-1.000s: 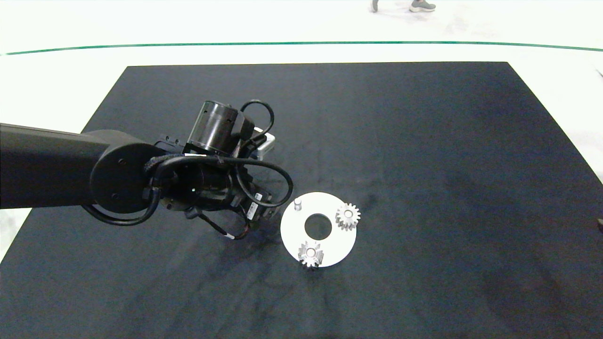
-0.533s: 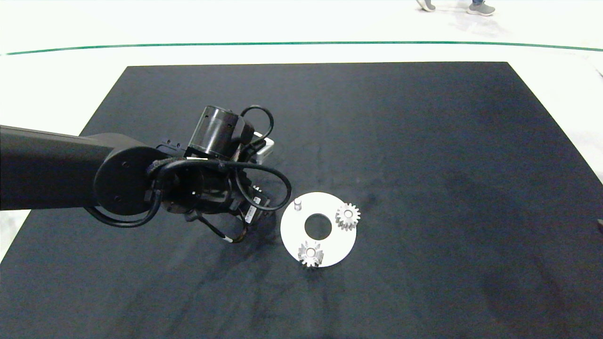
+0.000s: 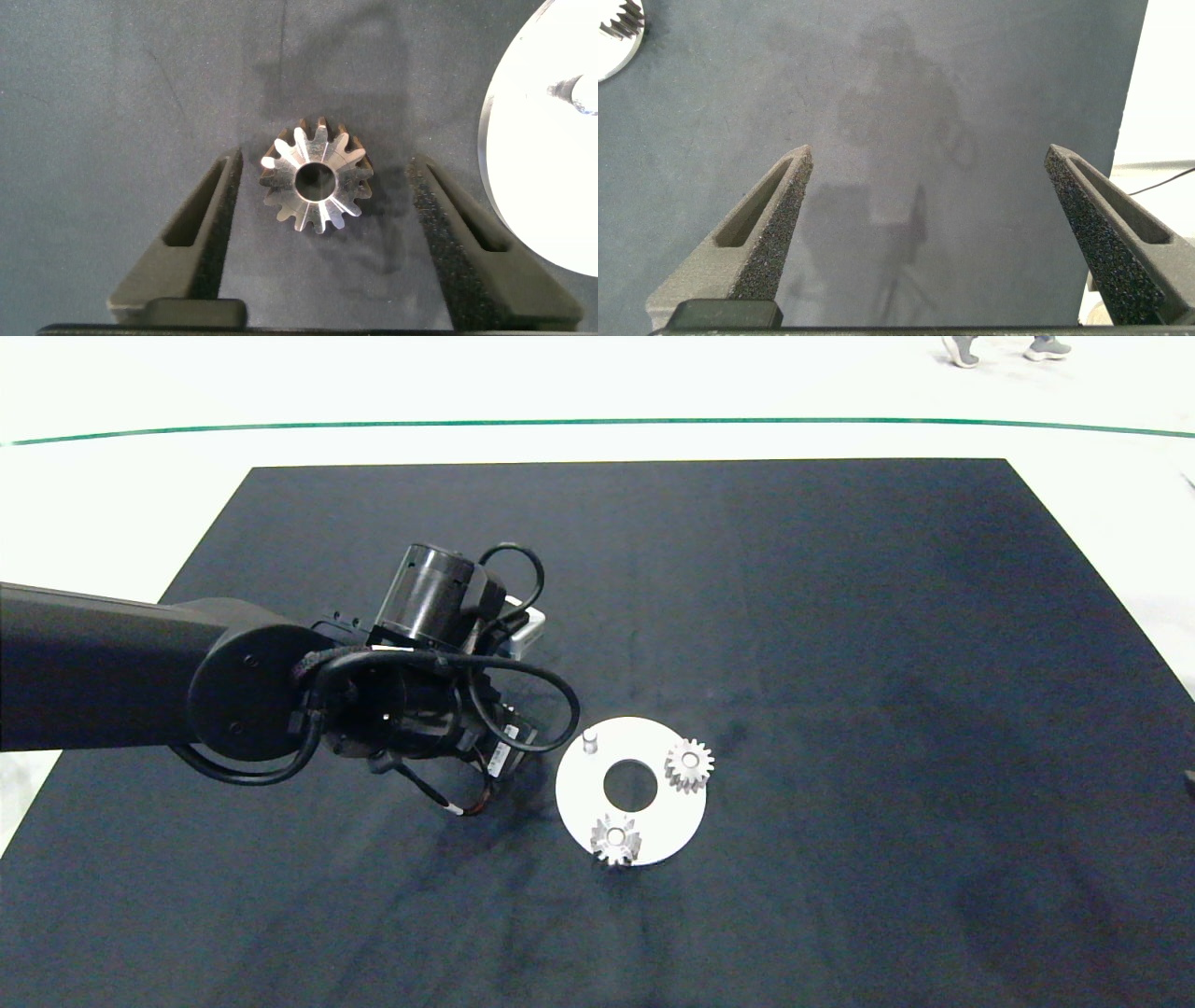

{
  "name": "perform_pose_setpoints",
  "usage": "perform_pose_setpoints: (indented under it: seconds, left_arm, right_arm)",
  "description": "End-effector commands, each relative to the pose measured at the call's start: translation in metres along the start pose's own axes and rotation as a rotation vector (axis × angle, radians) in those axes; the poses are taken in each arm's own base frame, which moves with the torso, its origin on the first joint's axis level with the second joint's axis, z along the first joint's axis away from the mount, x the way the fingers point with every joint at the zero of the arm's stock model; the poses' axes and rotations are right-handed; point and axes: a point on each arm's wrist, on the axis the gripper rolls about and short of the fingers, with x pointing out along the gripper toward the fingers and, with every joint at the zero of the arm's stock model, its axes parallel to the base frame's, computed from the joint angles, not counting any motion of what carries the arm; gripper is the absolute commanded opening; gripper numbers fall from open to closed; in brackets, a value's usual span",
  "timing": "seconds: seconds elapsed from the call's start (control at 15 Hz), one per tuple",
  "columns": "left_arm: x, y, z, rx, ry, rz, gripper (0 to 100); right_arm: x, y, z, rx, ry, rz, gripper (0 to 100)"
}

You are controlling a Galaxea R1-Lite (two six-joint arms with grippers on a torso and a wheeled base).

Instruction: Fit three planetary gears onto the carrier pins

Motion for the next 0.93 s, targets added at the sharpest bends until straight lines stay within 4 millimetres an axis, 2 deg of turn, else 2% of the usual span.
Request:
perform_pose_setpoints:
  seconds: [0.07, 0.93]
  left_arm:
    - [0.0003, -0.0003, -0.0011, 0.003, 0.005, 0.0, 63]
    - [-0.0054, -0.0002, 0.0002, 0.009, -0.008, -0.001, 38]
  right_arm:
    - [-0.0006, -0.0001, -0.0002, -0.002, 0.0, -0.001, 100]
    - [-0.0006, -0.0001, -0.0001, -0.002, -0.001, -0.001, 100]
